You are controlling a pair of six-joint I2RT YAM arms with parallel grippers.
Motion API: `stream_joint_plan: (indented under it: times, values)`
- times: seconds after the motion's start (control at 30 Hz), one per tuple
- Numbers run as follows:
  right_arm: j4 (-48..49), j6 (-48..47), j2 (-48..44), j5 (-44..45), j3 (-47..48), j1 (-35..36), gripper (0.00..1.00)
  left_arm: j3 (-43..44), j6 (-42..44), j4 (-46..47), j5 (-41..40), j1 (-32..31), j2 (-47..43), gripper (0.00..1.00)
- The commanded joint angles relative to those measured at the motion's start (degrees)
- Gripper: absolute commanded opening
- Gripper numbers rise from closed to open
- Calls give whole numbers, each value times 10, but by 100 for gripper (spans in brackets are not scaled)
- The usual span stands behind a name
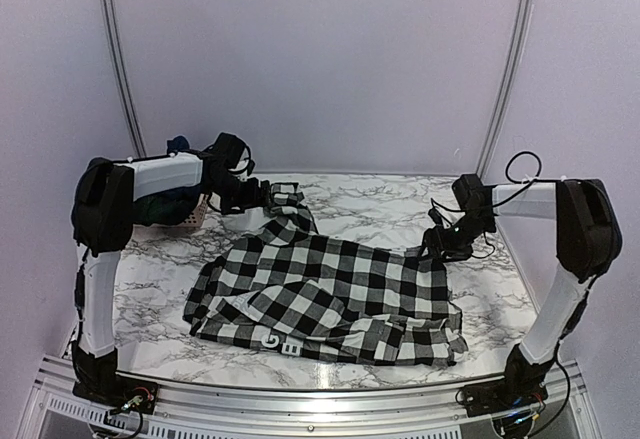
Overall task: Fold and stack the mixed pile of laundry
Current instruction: Adjust the 1/3-folded shirt at the center of the board, then pick up the 1/3-folded shirt from the center of the board.
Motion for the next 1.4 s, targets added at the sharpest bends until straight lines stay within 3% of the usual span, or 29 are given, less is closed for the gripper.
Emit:
stream_joint_plan:
  times: [0.0, 0.2, 0.7, 0.73, 0.83, 0.97, 1.1, 1.27, 1.37]
  values:
    - [1, -35, 33, 18, 27, -6, 75, -4, 31, -41, 24, -11, 15, 95]
    - [6, -42, 75, 20, 47, -6, 54, -68, 14, -67, -28, -8, 9, 66]
    - [4, -41, 95, -8, 72, -8, 42, -310, 25, -99, -160, 12, -135, 25]
    - [2, -42, 93, -15, 74, -9, 42, -317, 31, -96, -154, 12, -147, 25]
    - [3, -56, 84, -33, 82, -8, 43, -312, 53, -70, -117, 11, -178, 45]
    - [21, -59, 79, -53, 102, -10, 57, -230, 79, -51, -64, 16, -167, 64]
    - [22, -58, 94, -61, 141, -19, 64, -140, 70, -40, 27, 31, -112, 70]
    - [17, -60, 131, -73, 173, -24, 66, -45, 60, -37, 62, 32, -32, 81]
    - [19, -68, 149, -84, 179, -23, 66, -4, 48, -37, 80, 32, 10, 81]
